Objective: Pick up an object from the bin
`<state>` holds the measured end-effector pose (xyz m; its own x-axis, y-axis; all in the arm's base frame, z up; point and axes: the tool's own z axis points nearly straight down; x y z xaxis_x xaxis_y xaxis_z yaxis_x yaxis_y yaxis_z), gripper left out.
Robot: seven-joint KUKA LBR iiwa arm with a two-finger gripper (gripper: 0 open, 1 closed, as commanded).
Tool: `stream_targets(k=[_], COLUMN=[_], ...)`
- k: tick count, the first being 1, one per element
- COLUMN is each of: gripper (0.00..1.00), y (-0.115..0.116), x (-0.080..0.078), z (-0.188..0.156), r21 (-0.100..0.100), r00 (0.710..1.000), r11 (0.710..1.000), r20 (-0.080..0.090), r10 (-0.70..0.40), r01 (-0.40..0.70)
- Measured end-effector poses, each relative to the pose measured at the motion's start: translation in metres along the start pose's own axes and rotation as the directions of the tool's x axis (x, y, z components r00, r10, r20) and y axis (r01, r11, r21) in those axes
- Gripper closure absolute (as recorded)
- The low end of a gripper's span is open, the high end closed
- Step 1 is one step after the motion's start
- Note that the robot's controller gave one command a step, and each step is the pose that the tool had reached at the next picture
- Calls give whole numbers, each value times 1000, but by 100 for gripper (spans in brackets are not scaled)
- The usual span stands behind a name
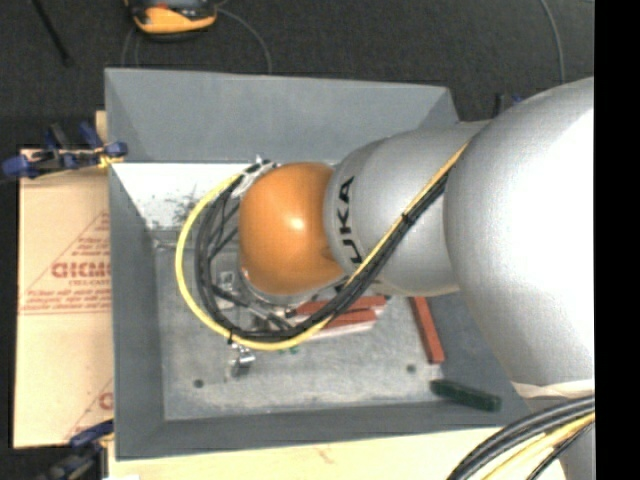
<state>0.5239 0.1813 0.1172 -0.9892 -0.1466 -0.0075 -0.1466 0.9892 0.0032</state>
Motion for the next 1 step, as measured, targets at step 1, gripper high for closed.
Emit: stream_targets(k=[1], gripper=[0], y=[-45], x=[1], z=[33], r21=[3], r00=[999], r11=[999], r20=[-6], r10=[-54], r01=[54])
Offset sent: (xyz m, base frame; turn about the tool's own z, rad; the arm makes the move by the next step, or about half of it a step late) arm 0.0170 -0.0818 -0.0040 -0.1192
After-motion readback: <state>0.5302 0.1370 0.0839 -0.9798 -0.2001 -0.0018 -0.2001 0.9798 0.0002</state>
